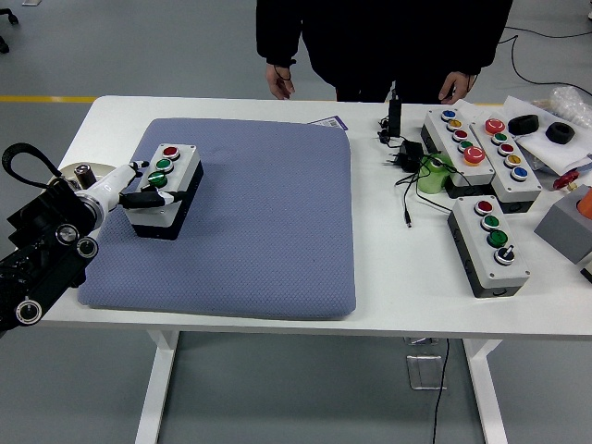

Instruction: Pick up the button,place it on the desk,press the button,press the button

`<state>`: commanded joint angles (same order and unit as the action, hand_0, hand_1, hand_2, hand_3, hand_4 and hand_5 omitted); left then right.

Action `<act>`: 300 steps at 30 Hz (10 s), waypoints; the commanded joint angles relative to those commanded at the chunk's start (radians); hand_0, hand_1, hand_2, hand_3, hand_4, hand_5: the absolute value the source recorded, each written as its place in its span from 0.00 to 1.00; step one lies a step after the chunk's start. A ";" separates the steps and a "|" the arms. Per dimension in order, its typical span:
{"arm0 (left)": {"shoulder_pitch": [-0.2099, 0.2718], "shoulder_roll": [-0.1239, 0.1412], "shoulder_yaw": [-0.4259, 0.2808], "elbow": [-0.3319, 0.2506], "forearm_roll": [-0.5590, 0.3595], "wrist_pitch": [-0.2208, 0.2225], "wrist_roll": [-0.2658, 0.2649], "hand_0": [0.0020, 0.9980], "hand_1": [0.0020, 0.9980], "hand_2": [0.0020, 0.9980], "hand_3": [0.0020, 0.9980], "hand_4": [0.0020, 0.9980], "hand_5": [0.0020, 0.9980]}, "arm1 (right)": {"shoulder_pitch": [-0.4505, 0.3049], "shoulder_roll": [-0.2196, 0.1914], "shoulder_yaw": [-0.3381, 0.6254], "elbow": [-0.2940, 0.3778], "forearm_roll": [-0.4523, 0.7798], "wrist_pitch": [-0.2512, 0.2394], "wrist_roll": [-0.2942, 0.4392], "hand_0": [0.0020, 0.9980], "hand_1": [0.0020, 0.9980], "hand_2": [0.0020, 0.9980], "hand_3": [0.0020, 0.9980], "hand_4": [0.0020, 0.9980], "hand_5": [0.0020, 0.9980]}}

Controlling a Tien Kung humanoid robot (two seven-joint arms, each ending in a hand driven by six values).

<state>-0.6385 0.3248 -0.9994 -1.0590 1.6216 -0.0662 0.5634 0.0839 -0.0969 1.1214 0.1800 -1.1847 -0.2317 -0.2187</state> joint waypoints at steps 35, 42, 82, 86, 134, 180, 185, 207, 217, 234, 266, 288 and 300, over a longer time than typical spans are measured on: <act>-0.063 -0.087 0.097 0.111 0.071 0.115 0.082 0.83 1.00 1.00 1.00 1.00 0.50 | 0.000 -0.005 0.034 0.000 -0.015 -0.002 0.003 0.76 0.72 0.73 0.59 0.19 0.15; -0.071 -0.085 0.106 0.122 0.127 0.113 0.082 0.51 0.69 0.87 0.70 0.96 0.37 | -0.001 -0.004 0.036 0.000 -0.018 -0.002 0.002 0.76 0.72 0.73 0.59 0.19 0.15; -0.097 -0.065 0.187 0.219 0.275 0.137 -0.120 0.01 0.12 0.23 0.29 0.89 0.00 | -0.003 -0.005 0.044 0.000 -0.033 -0.002 0.002 0.76 0.72 0.72 0.59 0.19 0.15; -0.095 -0.058 0.192 0.237 0.278 0.150 -0.192 0.02 0.10 0.22 0.27 0.91 0.00 | -0.003 -0.004 0.045 0.000 -0.033 -0.002 0.001 0.76 0.72 0.72 0.59 0.19 0.15; -0.146 0.020 0.386 0.300 0.252 0.307 -0.949 0.05 0.21 0.32 0.40 0.87 0.00 | -0.001 -0.002 0.049 0.000 -0.044 0.001 -0.004 0.76 0.72 0.72 0.59 0.19 0.15; 0.081 0.096 -0.077 -0.270 0.542 -0.073 -0.664 0.36 0.52 0.56 0.85 0.94 0.57 | -0.004 -0.001 0.061 0.000 -0.046 0.001 -0.003 0.75 0.71 0.72 0.59 0.19 0.15; 0.105 0.103 -0.096 -0.457 0.647 -0.178 -0.598 0.36 0.52 0.56 0.85 0.94 0.57 | -0.005 0.000 0.063 0.000 -0.050 0.002 -0.004 0.75 0.71 0.72 0.59 0.19 0.15; 0.098 0.107 -0.013 -0.459 0.623 -0.360 -0.513 0.00 0.00 0.06 0.76 0.69 0.09 | -0.004 -0.001 0.064 0.000 -0.052 0.003 -0.003 0.75 0.71 0.72 0.59 0.19 0.15; 0.077 0.097 0.024 -0.423 0.624 -0.364 -0.512 0.00 0.00 0.06 0.76 0.70 0.03 | -0.003 -0.001 0.064 0.000 -0.051 0.003 -0.003 0.75 0.71 0.72 0.59 0.19 0.15; 0.053 0.095 0.068 -0.391 0.608 -0.396 -0.506 0.00 0.00 0.05 0.76 0.68 0.03 | -0.003 -0.001 0.061 0.000 -0.050 0.003 -0.003 0.76 0.71 0.72 0.59 0.19 0.15; -0.030 0.040 0.109 -0.350 0.558 -0.406 -0.490 0.00 0.00 0.03 0.79 0.46 0.00 | -0.005 -0.004 0.053 0.000 -0.045 0.003 -0.003 0.75 0.71 0.72 0.59 0.19 0.15; -0.073 0.062 0.177 -0.349 0.549 -0.462 -0.471 0.00 0.00 0.03 0.81 0.44 0.00 | -0.003 -0.003 0.060 0.000 -0.051 0.003 -0.003 0.75 0.71 0.72 0.59 0.19 0.14; -0.093 0.064 0.186 -0.346 0.531 -0.491 -0.459 0.00 0.00 0.03 0.80 0.43 0.00 | -0.003 -0.003 0.062 0.000 -0.054 0.004 -0.003 0.75 0.71 0.72 0.59 0.19 0.15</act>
<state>-0.7315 0.3886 -0.8130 -1.4046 2.1529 -0.5574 0.1040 0.0811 -0.1000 1.1835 0.1800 -1.2386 -0.2282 -0.2214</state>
